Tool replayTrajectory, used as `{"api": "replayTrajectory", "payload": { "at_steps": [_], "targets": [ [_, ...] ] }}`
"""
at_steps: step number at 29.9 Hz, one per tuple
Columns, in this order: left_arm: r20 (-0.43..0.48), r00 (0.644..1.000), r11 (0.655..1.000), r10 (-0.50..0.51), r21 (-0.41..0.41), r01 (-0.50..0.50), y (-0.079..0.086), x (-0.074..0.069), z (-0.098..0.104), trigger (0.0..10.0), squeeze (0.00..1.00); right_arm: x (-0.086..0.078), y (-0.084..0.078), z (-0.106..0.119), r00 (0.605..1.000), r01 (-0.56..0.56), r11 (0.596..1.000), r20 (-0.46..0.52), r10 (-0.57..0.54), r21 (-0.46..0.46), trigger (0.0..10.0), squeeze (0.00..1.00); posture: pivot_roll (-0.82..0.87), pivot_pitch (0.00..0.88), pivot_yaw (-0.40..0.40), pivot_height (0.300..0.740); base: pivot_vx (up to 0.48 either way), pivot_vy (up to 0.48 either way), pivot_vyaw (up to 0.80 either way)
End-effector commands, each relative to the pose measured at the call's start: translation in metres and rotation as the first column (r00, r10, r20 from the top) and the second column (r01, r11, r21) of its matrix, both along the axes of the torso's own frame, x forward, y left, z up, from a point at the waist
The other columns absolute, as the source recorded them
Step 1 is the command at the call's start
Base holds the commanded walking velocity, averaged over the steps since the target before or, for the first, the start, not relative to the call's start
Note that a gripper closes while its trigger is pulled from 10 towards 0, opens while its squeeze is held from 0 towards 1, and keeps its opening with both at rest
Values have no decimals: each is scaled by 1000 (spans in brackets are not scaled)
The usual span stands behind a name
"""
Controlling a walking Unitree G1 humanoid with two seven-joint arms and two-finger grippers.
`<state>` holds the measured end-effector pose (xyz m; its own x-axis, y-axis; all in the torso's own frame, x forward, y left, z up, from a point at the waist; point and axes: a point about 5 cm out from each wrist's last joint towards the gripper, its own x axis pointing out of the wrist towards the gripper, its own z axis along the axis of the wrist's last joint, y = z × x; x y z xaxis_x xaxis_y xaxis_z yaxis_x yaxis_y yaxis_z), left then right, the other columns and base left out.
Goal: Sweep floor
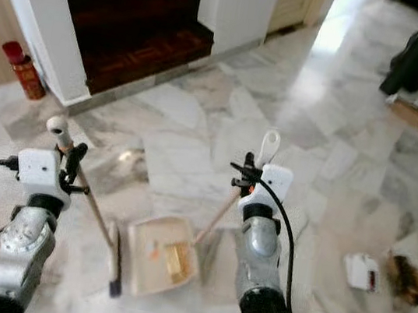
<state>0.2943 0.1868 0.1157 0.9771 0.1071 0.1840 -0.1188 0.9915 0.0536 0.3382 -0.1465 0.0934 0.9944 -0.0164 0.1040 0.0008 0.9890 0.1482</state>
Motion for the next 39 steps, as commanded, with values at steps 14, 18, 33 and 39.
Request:
{"api": "replayTrajectory", "payload": {
  "at_steps": [14, 18, 33, 39],
  "targets": [
    [30, 1000, 1000, 5, 10, -5, 4, 1, 9, 10000, 0, 4, 4, 12, 999, -11, 1000, 52, 11, -11, 10000, 0, 117, 114, -22, 740, 0, 359, 0],
    [29, 1000, 1000, 7, 9, -7, 5, 0, 9, 10000, 0, 4, 4, 12, 999, -13, 1000, 50, 14, -12, 10000, 0, 120, 111, -24, 740, 0, 358, 0],
    [31, 999, 1000, 7, 10, -7, 5, 0, 9, 10000, 0, 4, 8, 11, 998, -31, 999, 48, 32, -28, 10000, 0, 130, 93, -26, 740, 0, 359, 221],
    [30, 1000, 1000, 4, 13, -5, 4, 0, 9, 10000, 0, 3, 9, 10, 998, -39, 999, 47, 40, -24, 10000, 0, 132, 81, -25, 740, 0, 356, 719]
  ]
}}
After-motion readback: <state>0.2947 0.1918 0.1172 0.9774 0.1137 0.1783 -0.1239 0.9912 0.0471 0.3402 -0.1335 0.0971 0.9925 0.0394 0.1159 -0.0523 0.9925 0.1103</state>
